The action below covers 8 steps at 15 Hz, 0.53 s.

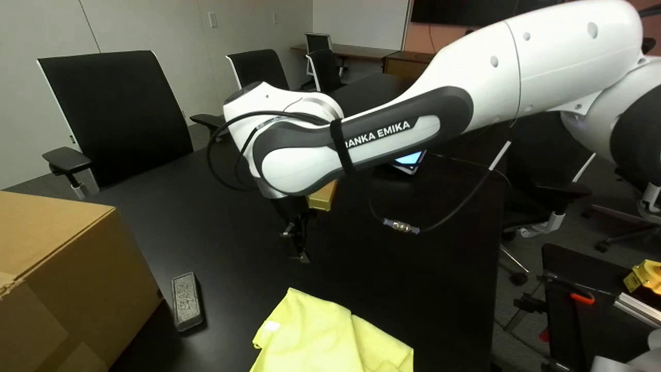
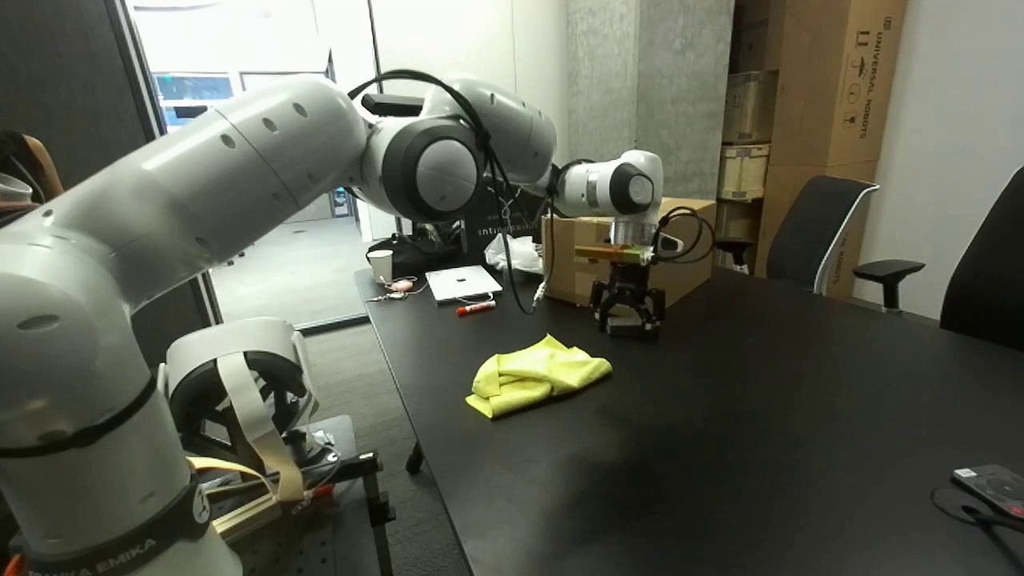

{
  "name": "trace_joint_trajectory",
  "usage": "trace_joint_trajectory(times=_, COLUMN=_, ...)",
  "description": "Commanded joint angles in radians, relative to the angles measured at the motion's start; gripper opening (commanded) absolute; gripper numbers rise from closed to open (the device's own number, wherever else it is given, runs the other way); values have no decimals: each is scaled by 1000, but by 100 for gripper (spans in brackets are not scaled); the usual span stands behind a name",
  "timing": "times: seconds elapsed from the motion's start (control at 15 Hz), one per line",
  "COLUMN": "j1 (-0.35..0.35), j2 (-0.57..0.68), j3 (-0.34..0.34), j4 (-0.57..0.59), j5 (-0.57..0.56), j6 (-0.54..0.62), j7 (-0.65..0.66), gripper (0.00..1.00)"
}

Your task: Fold the towel in half

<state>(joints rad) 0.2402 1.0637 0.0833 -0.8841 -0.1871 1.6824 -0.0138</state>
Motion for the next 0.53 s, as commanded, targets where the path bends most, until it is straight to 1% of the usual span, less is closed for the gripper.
trace_joint_trajectory(times=0.0, j1=-52, j2=-190, j3=5, j4=-240, j5=7, j6=5, j7=-18, gripper=100)
trace_joint_trajectory(times=0.27, j1=-103, j2=-334, j3=16, j4=-414, j5=22, j6=19, j7=-29, gripper=100)
trace_joint_trajectory(times=0.33, j1=-101, j2=-368, j3=1, j4=-453, j5=37, j6=18, j7=-29, gripper=100)
trace_joint_trajectory(times=0.47, j1=-120, j2=-443, j3=1, j4=-543, j5=50, j6=27, j7=-28, gripper=100)
